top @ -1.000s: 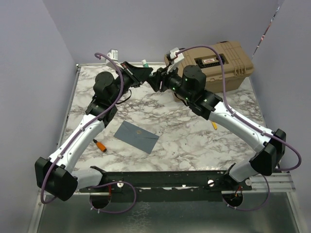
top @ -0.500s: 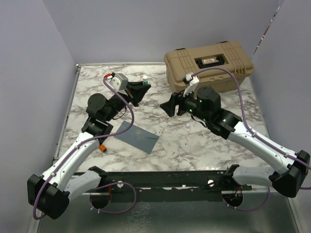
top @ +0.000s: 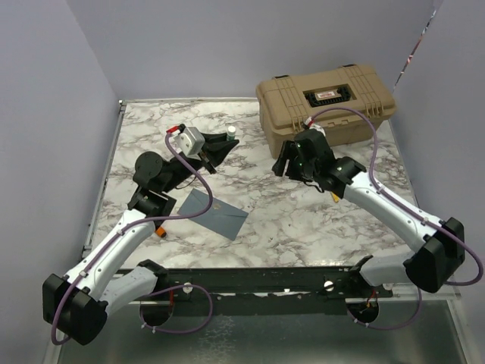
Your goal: Place the letter into the envelope and seal it
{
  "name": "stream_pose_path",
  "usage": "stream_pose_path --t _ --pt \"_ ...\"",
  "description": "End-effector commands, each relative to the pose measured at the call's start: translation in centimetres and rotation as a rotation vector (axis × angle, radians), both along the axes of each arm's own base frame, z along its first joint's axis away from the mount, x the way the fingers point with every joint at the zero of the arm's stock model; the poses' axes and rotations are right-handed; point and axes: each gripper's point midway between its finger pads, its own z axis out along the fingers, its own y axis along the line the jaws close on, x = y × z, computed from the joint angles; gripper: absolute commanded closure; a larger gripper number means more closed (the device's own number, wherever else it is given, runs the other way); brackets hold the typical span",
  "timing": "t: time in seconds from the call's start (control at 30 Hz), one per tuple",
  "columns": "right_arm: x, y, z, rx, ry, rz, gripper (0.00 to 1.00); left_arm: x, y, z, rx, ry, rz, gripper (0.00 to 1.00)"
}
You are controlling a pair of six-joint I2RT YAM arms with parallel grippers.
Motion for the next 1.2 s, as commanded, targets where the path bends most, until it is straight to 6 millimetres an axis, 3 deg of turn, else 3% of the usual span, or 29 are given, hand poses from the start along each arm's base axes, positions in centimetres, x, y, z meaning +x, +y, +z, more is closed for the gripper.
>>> stream_pose_path --t 0.0,0.17,0.33,0.43,0.87,1.17 --pt "-0.3 -5.1 -5.7 -0.139 0.228 -0.184 0.31 -1.2 0.0 -0.6 -0.034 0.039 -0.039 1.00" --pt "0.1 -7.0 -9.8 -0.238 0.320 -0.213 0.31 -1.9 0.4 -1.8 -0.067 0.094 -0.040 1.00" --pt "0.6 -5.8 -12.8 -0.300 0.397 -0.084 0.32 -2.3 0.9 -2.7 -0.081 0.119 -0.032 1.00" --pt "0.6 -6.0 -14.2 -0.355 0.452 -0.080 0.36 -2.3 1.0 -3.1 -0.082 0.127 -0.024 1.00" --pt "0.3 -6.2 -17.5 -0.394 0.508 -0.081 0.52 -2.2 1.2 -3.1 -0.096 0.124 -0.014 1.00" --pt "1.6 -6.0 -18.1 -0.400 0.451 -0.068 0.53 -2.3 1.3 -2.9 -0.098 0.115 -0.010 1.00"
